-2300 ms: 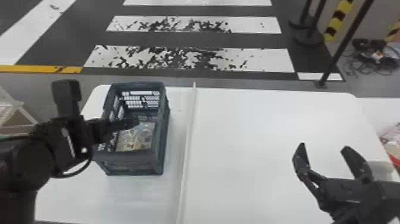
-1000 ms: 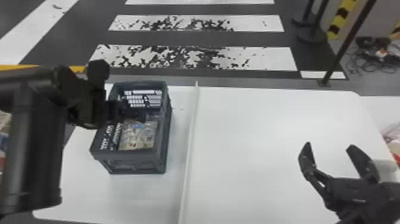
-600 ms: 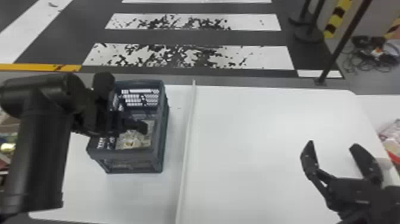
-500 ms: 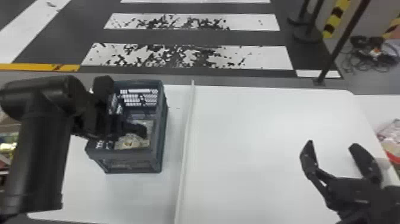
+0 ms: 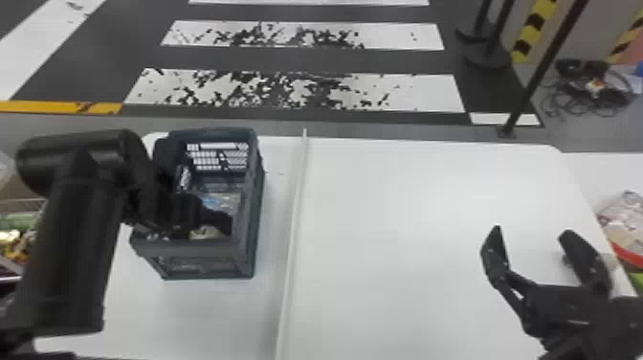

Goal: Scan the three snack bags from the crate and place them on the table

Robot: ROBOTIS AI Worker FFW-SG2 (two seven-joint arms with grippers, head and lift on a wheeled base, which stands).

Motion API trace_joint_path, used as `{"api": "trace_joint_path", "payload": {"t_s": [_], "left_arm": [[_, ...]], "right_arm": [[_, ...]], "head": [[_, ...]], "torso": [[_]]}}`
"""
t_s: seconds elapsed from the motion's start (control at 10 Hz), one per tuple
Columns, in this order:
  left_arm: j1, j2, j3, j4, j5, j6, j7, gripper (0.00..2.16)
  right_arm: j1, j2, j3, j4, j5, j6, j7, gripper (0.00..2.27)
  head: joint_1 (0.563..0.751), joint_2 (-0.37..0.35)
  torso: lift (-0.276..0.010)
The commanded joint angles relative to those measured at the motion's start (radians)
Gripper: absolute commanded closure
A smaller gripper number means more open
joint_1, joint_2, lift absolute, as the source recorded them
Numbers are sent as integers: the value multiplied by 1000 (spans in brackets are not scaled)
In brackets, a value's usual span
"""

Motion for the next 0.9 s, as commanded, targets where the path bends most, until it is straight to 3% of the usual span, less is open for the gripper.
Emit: {"api": "trace_joint_path", "payload": {"t_s": [0.0, 0.4, 0.5, 0.6, 0.7, 0.8], "left_arm": [[-18, 2, -1, 55, -22, -56, -14, 272], [-41, 4, 2, 147, -27, -151, -44, 272], [-45, 4, 2, 187, -38, -182, -76, 464], [-44, 1, 1, 219, -56, -231, -76, 903], [-41, 7, 2, 241, -59, -253, -100, 1207], [-30, 12, 5, 224, -59, -253, -117, 1609]], "right_arm": [[-2, -4, -8, 7, -8, -8, 0, 66], [-5, -9, -9, 20, -17, -11, 0, 66], [-2, -7, -9, 22, -22, -29, 0, 66], [3, -6, -17, 23, -26, -42, 0, 66], [11, -6, -25, 23, -28, -57, 0, 66], [14, -4, -26, 23, -34, -66, 1, 66]], "head": [[695, 20], [695, 22], [695, 19], [695, 15], [695, 15], [695, 12]], "torso": [[-36], [-36], [-36], [-36], [-36], [-36]]}}
